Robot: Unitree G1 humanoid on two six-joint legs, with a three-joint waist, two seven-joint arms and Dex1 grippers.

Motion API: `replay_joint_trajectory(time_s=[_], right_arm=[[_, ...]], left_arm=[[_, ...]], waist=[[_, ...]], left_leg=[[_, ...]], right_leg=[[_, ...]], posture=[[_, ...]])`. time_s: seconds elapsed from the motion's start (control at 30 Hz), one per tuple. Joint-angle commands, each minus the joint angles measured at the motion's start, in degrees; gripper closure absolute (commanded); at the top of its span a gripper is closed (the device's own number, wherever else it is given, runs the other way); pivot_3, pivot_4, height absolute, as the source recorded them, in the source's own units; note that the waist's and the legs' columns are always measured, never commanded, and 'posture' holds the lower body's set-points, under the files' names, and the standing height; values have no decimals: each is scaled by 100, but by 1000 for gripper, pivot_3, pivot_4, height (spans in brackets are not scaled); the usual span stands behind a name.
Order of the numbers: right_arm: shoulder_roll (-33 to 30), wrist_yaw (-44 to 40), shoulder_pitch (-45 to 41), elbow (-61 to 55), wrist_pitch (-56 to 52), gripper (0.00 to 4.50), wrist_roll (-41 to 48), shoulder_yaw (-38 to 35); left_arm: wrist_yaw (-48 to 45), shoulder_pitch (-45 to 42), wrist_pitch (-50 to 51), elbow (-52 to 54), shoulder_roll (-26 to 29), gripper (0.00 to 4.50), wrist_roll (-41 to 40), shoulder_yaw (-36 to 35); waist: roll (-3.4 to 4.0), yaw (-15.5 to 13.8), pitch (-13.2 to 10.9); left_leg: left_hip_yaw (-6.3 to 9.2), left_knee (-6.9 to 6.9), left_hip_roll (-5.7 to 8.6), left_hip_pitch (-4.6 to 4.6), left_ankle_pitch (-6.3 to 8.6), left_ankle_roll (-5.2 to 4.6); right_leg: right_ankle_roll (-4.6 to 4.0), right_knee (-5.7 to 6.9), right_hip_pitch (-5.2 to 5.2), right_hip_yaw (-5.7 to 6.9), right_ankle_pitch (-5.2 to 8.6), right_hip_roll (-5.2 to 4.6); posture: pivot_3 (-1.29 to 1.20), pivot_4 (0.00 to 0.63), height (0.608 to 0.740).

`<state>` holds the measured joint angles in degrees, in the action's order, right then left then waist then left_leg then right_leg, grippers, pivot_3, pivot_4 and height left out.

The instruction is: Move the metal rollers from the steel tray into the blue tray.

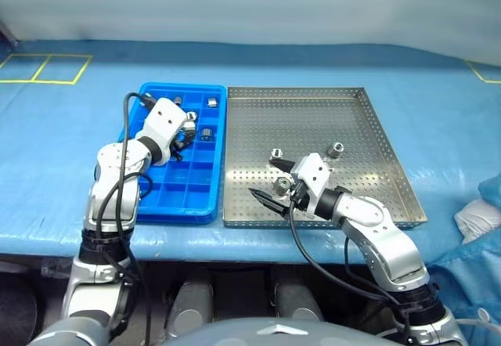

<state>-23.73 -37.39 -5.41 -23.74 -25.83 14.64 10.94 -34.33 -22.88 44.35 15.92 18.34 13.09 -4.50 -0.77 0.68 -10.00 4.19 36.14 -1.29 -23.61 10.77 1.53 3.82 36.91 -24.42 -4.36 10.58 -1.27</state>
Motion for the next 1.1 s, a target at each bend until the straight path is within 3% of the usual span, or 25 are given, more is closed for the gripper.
replay_joint_trajectory(time_s=[0.03,0.27,0.57,0.8,0.93,1.03,1.1], right_arm=[[40,-11,-134,-146,-70,0,64,89],[52,50,-216,-111,-126,0,11,161],[30,181,-194,-169,-167,0,-10,118],[62,282,-204,-167,-146,0,-50,132],[63,346,-180,-167,-138,0,-81,102],[-20,425,-137,-218,-164,0,-116,-22],[-194,483,-94,-305,-217,0,-212,-138]], left_arm=[[1127,63,215,389,-285,2653,240,-340],[2360,124,58,-123,-674,2653,302,-359],[2840,237,47,-529,-566,2653,248,-214],[3008,272,124,-511,-570,329,239,-42],[3192,105,-820,-243,-916,329,-144,-105],[2071,-199,-1264,-3,-1306,329,-1229,293],[1193,-394,-1310,-118,-1282,329,-1674,765]], waist=[[-1,-50,1],[-1,-195,0],[-3,-220,0],[-3,-219,0],[-3,-229,0],[-7,-297,-2],[-7,-327,-2]], left_leg=[[5,0,0,1,0,0],[10,0,2,-1,-1,2],[10,-3,3,-4,-1,4],[10,-3,3,-3,-1,5],[10,-3,3,-5,-1,5],[11,-3,6,-12,-3,10],[11,-1,10,-17,-6,14]], right_leg=[[0,-1,3,5,0,0],[-1,-5,6,13,0,-3],[-4,-8,4,17,2,-6],[-4,-9,4,20,2,-8],[-4,-12,4,22,2,-11],[-4,-14,3,25,2,-15],[-4,-17,2,27,2,-18]], posture=[[182,150,740],[184,150,740],[171,150,740],[163,150,740],[155,150,740],[149,150,740],[131,150,740]])
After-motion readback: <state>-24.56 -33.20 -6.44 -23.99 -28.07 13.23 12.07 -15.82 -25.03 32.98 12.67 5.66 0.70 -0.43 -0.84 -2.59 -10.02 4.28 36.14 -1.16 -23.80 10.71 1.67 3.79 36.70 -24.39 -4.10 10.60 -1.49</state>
